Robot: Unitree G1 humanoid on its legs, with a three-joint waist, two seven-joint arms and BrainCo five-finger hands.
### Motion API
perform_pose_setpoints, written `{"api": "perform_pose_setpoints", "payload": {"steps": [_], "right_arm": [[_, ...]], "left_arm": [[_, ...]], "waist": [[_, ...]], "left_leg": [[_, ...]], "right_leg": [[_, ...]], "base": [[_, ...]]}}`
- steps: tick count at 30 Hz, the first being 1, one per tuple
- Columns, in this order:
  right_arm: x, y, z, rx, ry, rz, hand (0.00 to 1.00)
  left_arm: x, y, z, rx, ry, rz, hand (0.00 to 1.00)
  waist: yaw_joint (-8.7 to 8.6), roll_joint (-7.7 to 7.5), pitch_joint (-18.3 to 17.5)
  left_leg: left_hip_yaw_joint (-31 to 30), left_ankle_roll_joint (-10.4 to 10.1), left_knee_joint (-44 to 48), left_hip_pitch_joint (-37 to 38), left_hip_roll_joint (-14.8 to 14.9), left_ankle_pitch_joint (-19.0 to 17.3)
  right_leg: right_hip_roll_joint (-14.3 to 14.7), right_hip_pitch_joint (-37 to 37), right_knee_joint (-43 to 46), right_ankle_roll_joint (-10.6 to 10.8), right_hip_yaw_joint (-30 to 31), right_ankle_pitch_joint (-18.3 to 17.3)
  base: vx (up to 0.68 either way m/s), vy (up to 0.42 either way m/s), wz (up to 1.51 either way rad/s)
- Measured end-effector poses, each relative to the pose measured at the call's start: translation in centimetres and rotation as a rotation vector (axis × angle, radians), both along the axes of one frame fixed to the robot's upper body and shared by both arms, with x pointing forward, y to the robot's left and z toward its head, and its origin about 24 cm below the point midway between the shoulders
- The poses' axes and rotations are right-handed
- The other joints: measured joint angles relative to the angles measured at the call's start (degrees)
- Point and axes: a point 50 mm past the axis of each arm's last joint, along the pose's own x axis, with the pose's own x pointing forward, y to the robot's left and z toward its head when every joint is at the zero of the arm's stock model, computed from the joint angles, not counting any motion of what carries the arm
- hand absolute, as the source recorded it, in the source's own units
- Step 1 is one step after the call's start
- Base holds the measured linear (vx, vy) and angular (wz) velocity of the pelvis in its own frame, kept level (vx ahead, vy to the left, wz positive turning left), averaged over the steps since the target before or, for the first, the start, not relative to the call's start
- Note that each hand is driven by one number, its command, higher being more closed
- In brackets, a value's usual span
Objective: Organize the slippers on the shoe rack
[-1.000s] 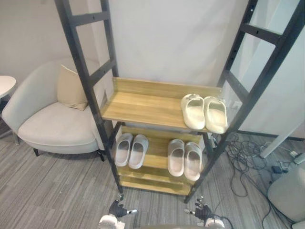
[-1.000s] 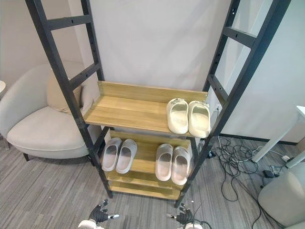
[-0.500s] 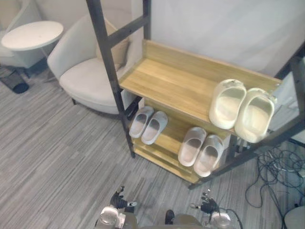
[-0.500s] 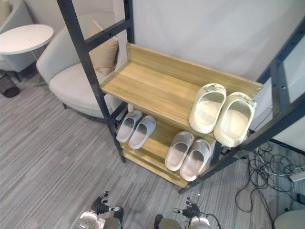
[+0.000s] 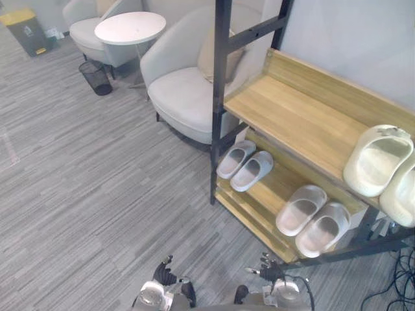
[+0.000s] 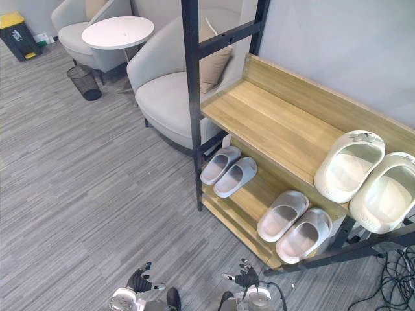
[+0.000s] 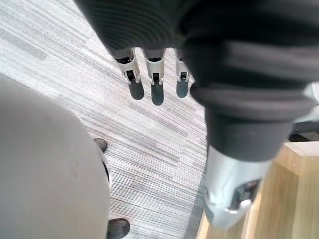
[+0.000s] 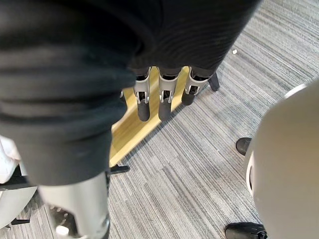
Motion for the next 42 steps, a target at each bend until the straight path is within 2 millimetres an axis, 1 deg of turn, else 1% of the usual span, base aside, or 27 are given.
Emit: {"api": "perform_pose_setpoints", "payload": {"steps": [1,3,4,6,7,9,10,11,13,15,16,17,19,23,26,28,30,31,32,33,35,37,38,39,40,41,42], "right_arm": [[-0.3,-0.2,-0.1,-0.005,0.008,-0.004,0.00],[-0.2,-0.6,0.1,-0.004,-0.006,-0.030,0.00],[-0.2,-0.7,0.1,-0.007,-0.009,-0.031,0.00],[-0.4,-0.5,0.0,0.000,-0.001,-0.030,0.00],[-0.8,-0.5,-0.2,0.003,0.012,-0.034,0.00],[-1.1,-0.6,-0.4,0.008,0.023,-0.047,0.00],[-1.1,-0.8,-0.4,0.005,0.025,-0.049,0.00],[-1.2,-1.4,-0.5,-0.007,0.041,-0.053,0.00],[-1.1,-1.7,-0.5,-0.011,0.041,-0.059,0.00],[-1.3,-1.8,-0.6,-0.010,0.055,-0.075,0.00],[-1.3,-1.5,-0.7,-0.002,0.059,-0.076,0.00],[-1.4,-1.9,-0.7,-0.016,0.062,-0.080,0.00],[-1.2,-2.6,-0.5,-0.039,0.056,-0.082,0.00],[-0.9,-1.0,-0.6,0.001,0.054,-0.082,0.00],[-1.0,-0.6,-0.7,0.012,0.062,-0.081,0.00],[-1.4,-0.8,-0.8,0.005,0.071,-0.075,0.00],[-1.5,-1.1,-0.8,0.003,0.068,-0.088,0.00],[-1.2,-1.1,-0.7,0.000,0.062,-0.081,0.00],[-1.1,-1.0,-0.7,0.005,0.058,-0.080,0.00],[-1.0,-0.8,-0.6,0.008,0.051,-0.078,0.00],[-0.5,-0.7,-0.3,0.006,0.026,-0.059,0.00],[0.1,-0.8,0.0,0.005,-0.004,-0.056,0.00],[0.3,-0.9,0.1,0.003,-0.015,-0.055,0.00],[0.4,-0.9,0.2,0.002,-0.019,-0.056,0.00],[0.2,-0.9,0.1,0.003,-0.016,-0.058,0.00],[0.1,-1.6,0.2,-0.016,-0.010,-0.063,0.00],[0.1,-1.5,0.1,-0.012,-0.009,-0.064,0.00]], "left_arm": [[-0.1,0.0,0.0,0.000,0.002,0.000,0.00],[0.0,0.0,-0.1,0.001,0.004,0.005,0.00],[0.4,0.0,0.1,-0.001,-0.007,0.009,0.00],[0.6,0.4,0.2,0.008,-0.015,0.011,0.00],[0.4,0.6,0.1,0.013,-0.006,0.012,0.00],[0.3,0.7,0.1,0.015,-0.001,0.015,0.00],[0.3,0.3,0.0,0.002,0.001,0.025,0.00],[0.3,0.0,0.0,-0.016,-0.002,0.041,0.00],[0.3,-0.3,0.0,-0.029,-0.005,0.049,0.00],[0.3,-0.5,0.0,-0.036,-0.006,0.049,0.00],[0.2,-0.6,0.0,-0.038,-0.006,0.049,0.00],[0.2,-0.7,0.0,-0.043,-0.008,0.050,0.00],[0.2,-0.9,0.1,-0.049,-0.015,0.050,0.00],[1.4,0.2,0.5,-0.012,-0.042,0.028,0.00],[0.7,0.7,0.3,0.005,-0.018,0.023,0.00],[-0.4,0.3,-0.3,-0.008,0.019,0.034,0.00],[-0.4,-0.2,-0.3,-0.018,0.021,0.021,0.00],[-0.3,0.0,-0.3,-0.010,0.024,0.022,0.00],[-0.4,0.1,-0.4,-0.008,0.032,0.023,0.00],[-0.3,0.1,-0.4,-0.006,0.031,0.026,0.00],[-0.3,0.2,-0.4,-0.005,0.029,0.036,0.00],[0.2,0.2,-0.2,-0.011,0.017,0.047,0.00],[0.4,0.2,-0.2,-0.015,0.011,0.060,0.00],[0.6,0.4,-0.1,-0.014,0.003,0.068,0.00],[0.6,0.5,-0.1,-0.013,0.006,0.071,0.00],[0.0,0.1,-0.5,-0.028,0.031,0.091,0.00],[-0.2,0.0,-0.6,-0.031,0.037,0.094,0.00]], "waist": [[-0.52,0.16,-0.2],[-0.86,0.25,-0.1],[-1.53,0.78,-0.3],[-1.52,0.04,-0.6],[-1.53,-0.68,-1.1],[-1.55,-1.31,-1.4],[-1.75,-0.65,-1.6],[-1.16,1.57,-2.5],[-0.94,2.27,-2.5],[-0.91,1.95,-2.1],[-0.91,0.85,-1.3],[-0.86,1.16,-1.2],[-0.78,2.60,-1.2],[-0.26,0.09,-1.4],[0.84,-0.06,-1.2],[0.69,0.22,-1.4],[-0.30,0.72,-1.9],[-0.94,-0.63,-1.1],[-1.37,-1.27,-0.9],[-1.35,-1.77,-0.7],[-1.41,-1.15,-0.4],[-1.93,0.11,0.3],[-2.45,0.76,0.2],[-2.85,0.67,0.0],[-2.96,0.02,0.0],[-3.08,1.29,-0.9],[-2.93,1.57,-1.0]], "left_leg": [[-1.0,0.3,2.1,-0.4,0.1,-1.9],[-3.3,1.0,2.9,0.2,-0.8,-3.1],[-5.0,1.2,2.9,0.2,-0.7,-3.3],[-7.7,1.1,2.5,-0.1,-1.2,-3.3],[-9.7,0.7,2.4,-0.1,-2.2,-3.6],[-12.3,-0.1,4.0,-0.2,-3.9,-4.5],[-13.8,-0.5,5.4,-0.3,-3.7,-5.0],[-15.4,-1.8,7.6,-1.9,-2.9,-6.2],[-14.0,-2.3,10.6,-3.5,-2.6,-5.9],[-9.9,-4.5,15.9,-4.9,-2.0,-4.6],[-4.8,-3.9,19.5,-5.8,-0.3,-5.5],[1.1,-3.5,19.7,-6.2,3.2,-6.5],[5.7,-2.0,13.9,-6.5,6.0,-2.6],[6.9,0.1,9.4,-7.7,1.9,-1.7],[7.9,0.9,7.6,-5.8,0.8,-1.3],[7.1,1.3,4.2,-2.2,-0.4,-1.6],[4.6,2.3,0.0,1.3,-1.5,-3.6],[2.3,3.0,-2.1,4.0,-3.2,-3.5],[1.2,3.3,-2.6,5.1,-4.0,-3.6],[0.2,3.4,-2.9,6.1,-4.2,-4.0],[-2.1,3.3,-4.7,8.6,-3.6,-4.0],[-4.7,2.7,-5.8,9.9,-2.2,-4.1],[-6.5,1.7,-6.4,10.3,-1.4,-4.3],[-7.8,0.6,-6.4,10.2,-1.5,-4.8],[-9.2,-0.5,-5.9,11.1,-1.9,-6.0],[-10.7,-2.0,-4.3,12.7,-0.3,-7.9],[-10.7,-2.0,-3.7,12.9,-0.1,-7.9]], "right_leg": [[-0.2,0.3,2.5,3.4,0.9,-0.9],[0.2,-5.7,15.3,-0.8,10.6,1.4],[2.6,-8.3,16.5,-2.3,16.0,-0.2],[6.3,-9.5,12.1,-3.3,23.3,-0.9],[6.8,-9.1,8.0,-4.5,24.7,-0.2],[6.4,-8.0,4.0,-7.3,24.4,2.1],[6.4,-6.5,3.7,-7.0,22.9,1.7],[6.4,-4.7,1.8,-7.6,19.4,1.3],[6.0,-3.7,1.1,-7.6,17.4,1.4],[4.8,-1.2,0.7,-7.7,15.4,1.4],[4.1,2.4,-0.7,-7.7,14.4,1.4],[4.0,5.1,-1.1,-7.9,12.7,1.2],[4.5,6.9,-0.6,-6.7,10.4,-0.3],[1.8,7.6,-5.0,-5.7,6.7,-0.6],[1.8,10.0,-6.6,-5.4,5.9,1.1],[1.4,9.0,1.4,-5.1,5.8,1.3],[-0.3,2.1,19.6,-3.4,6.4,2.7],[-2.2,-2.4,30.9,-2.9,9.0,6.2],[-2.2,-5.6,37.9,-5.0,11.4,5.3],[-1.5,-7.7,40.5,-6.6,12.4,2.2],[1.6,-11.9,36.6,-8.3,12.6,-3.0],[6.0,-14.9,25.2,-8.3,14.5,-3.7],[8.7,-15.7,16.0,-7.7,17.3,-2.0],[9.8,-15.5,8.9,-7.6,19.7,0.6],[9.6,-15.7,5.3,-8.7,21.6,5.3],[10.0,-14.1,7.4,-10.2,19.9,6.1],[10.0,-13.9,7.5,-10.7,19.6,5.4]], "base": [[0.06,0.053,0.29],[0.10,0.074,0.46],[0.15,0.069,0.73],[0.20,0.014,0.89],[0.18,-0.035,0.96],[0.21,-0.086,0.95],[0.40,-0.116,1.06],[0.30,-0.068,0.85],[0.26,-0.043,0.73],[0.22,-0.020,0.65],[0.29,-0.017,0.65],[0.24,0.000,0.70],[0.25,0.073,0.56],[0.16,0.097,0.62],[0.14,0.077,0.33],[0.12,0.082,0.36],[0.13,0.116,0.79],[0.16,0.041,0.84],[0.19,-0.043,0.74],[0.22,-0.054,0.62],[0.28,-0.060,0.56],[0.29,-0.104,0.66],[0.33,-0.141,0.88],[0.35,-0.177,0.92],[0.49,-0.251,0.96],[0.51,-0.245,0.68],[0.48,-0.205,0.57]]}}
